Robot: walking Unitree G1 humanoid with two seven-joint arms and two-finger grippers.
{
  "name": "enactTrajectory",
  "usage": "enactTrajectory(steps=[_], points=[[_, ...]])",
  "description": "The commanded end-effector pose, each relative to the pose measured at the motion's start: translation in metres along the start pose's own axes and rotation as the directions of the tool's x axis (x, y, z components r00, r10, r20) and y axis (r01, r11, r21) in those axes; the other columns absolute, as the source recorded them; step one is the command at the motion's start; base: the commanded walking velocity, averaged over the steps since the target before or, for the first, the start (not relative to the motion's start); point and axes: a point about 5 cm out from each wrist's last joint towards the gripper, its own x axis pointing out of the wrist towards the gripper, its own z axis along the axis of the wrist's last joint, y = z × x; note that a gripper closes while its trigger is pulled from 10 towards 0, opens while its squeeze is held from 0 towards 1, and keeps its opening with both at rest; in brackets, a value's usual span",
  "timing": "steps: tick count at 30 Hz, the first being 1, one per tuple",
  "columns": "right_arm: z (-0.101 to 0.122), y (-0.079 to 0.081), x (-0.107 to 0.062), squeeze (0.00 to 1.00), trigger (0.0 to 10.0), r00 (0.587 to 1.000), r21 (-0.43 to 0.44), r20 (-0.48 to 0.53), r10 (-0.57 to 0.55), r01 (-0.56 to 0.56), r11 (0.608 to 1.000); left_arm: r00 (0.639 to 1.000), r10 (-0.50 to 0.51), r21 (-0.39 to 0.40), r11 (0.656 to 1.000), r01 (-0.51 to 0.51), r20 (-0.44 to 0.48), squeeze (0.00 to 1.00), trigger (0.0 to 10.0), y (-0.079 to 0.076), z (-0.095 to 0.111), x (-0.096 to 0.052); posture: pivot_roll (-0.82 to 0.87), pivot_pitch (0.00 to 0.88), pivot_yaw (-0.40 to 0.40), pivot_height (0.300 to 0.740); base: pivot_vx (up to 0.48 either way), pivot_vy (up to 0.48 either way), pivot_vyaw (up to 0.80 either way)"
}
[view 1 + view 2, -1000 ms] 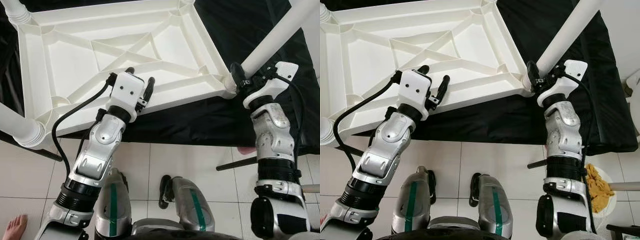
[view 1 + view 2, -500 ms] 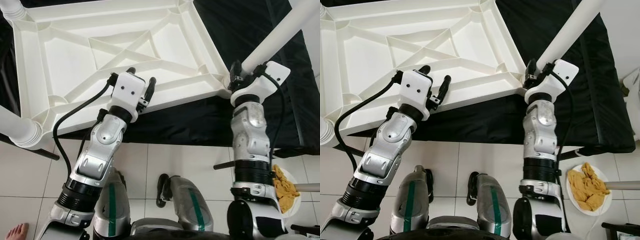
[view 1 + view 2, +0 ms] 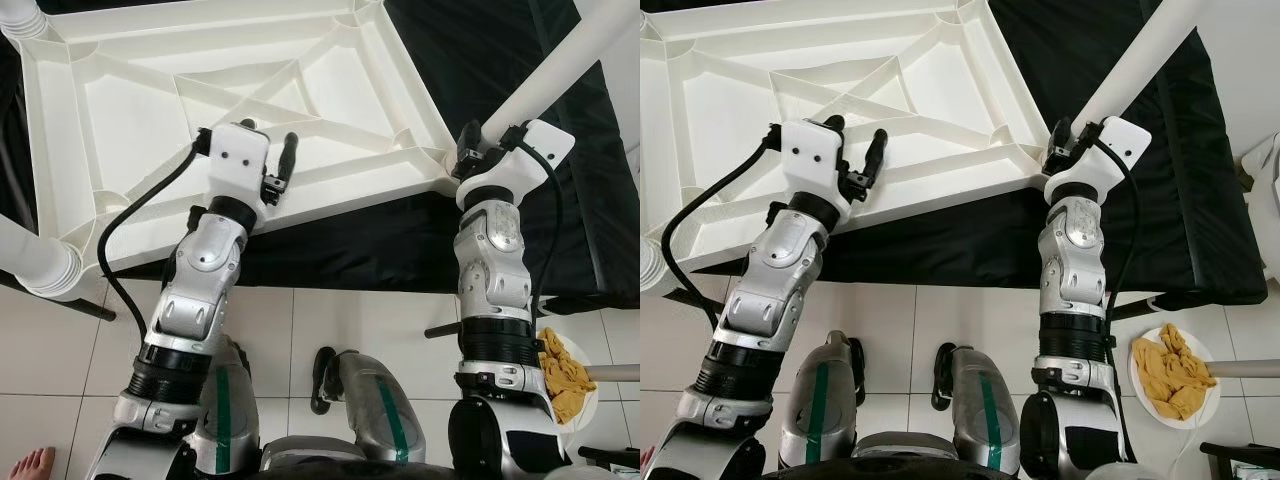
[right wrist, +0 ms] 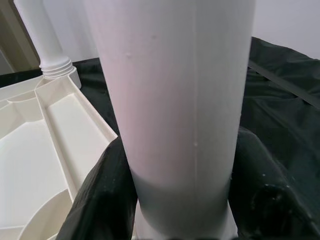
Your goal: Building children table
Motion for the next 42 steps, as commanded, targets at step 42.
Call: enactTrajectory(steps=[42], points=[[-0.013, -0.006, 0.000, 0.00, 0.0, 0.998, 0.001, -0.036, -0.055, 0.055, 0.998, 0.990, 0.082, -0.032, 0.996, -0.079, 0.112, 0.00, 10.0, -0.004, -0.005, 0.006, 0.10, 0.098, -0.100, 0.740, 0.000, 0.000, 0.00]])
